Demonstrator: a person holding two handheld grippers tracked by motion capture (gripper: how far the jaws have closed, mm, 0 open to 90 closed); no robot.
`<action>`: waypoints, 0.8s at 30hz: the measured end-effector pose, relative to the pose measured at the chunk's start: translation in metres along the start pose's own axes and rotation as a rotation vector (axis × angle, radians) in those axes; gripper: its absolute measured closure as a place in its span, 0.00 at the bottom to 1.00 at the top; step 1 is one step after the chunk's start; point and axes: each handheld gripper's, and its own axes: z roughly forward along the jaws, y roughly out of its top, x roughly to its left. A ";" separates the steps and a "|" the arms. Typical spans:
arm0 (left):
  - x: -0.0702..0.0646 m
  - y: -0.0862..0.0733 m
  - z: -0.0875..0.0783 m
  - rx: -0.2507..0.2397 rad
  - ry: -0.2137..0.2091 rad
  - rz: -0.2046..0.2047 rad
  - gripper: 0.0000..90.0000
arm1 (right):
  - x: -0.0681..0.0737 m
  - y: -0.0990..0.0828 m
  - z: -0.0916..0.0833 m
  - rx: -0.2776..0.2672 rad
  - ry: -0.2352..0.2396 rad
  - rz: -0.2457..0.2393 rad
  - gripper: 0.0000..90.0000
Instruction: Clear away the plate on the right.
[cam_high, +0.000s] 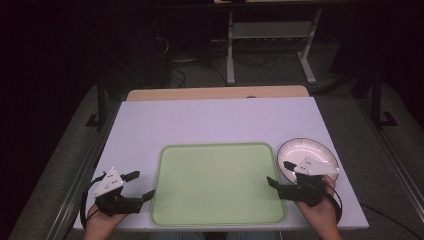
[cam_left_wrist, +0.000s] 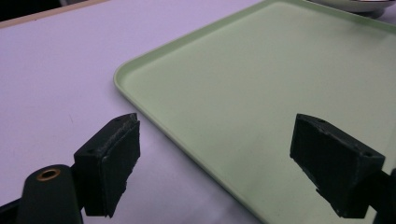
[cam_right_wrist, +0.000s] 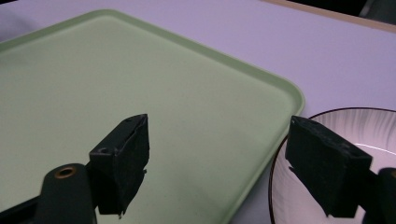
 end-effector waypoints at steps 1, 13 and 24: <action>0.000 0.000 0.000 0.000 0.000 0.000 0.18 | 0.000 0.000 0.000 0.000 0.000 0.000 0.24; 0.000 0.000 0.000 0.000 -0.002 0.001 0.18 | 0.000 0.001 -0.003 -0.013 0.004 0.001 0.24; 0.000 0.000 0.000 0.000 -0.003 0.002 0.18 | -0.004 0.000 -0.007 -0.026 0.010 0.018 0.25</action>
